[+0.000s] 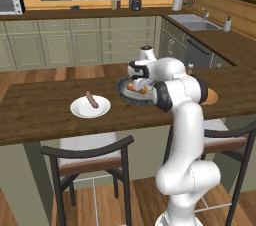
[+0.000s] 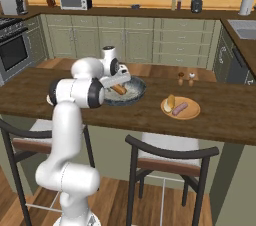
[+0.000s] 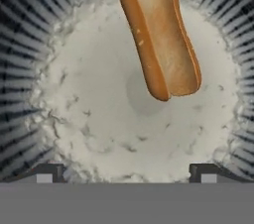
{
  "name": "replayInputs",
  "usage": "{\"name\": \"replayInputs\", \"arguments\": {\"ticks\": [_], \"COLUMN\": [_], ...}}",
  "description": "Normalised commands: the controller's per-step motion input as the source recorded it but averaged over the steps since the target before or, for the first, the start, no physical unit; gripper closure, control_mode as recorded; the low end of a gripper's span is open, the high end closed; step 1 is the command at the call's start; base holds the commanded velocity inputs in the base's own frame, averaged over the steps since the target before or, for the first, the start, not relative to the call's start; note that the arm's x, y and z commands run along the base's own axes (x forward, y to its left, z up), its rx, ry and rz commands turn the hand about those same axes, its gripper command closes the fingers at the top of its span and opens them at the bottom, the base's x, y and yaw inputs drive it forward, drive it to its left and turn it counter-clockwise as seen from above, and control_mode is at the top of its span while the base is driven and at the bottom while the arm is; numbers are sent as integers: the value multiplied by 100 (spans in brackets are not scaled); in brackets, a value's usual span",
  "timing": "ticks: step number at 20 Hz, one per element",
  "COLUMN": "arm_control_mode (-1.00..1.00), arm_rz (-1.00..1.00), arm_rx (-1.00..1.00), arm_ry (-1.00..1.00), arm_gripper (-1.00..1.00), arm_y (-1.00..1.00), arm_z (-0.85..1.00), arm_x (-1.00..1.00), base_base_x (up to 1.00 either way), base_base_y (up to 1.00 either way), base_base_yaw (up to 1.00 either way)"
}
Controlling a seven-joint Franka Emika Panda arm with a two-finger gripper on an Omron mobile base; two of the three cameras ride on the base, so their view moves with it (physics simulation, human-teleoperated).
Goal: Place one bun and one sausage from the bowl on each plate.
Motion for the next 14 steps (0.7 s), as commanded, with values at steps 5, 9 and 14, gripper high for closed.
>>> {"name": "replayInputs", "arguments": {"ticks": [5, 9, 14], "arm_control_mode": [-100, -100, -100], "arm_rz": [0, 0, 0], "arm_rx": [-7, -3, 0], "arm_ry": [7, 10, 5], "arm_gripper": [-100, -100, -100], "arm_y": [0, 0, 0], "arm_z": [-22, -21, -3], "arm_x": [22, 32, 23], "base_base_x": [0, 0, 0], "base_base_y": [0, 0, 0], "base_base_yaw": [0, 0, 0]}}
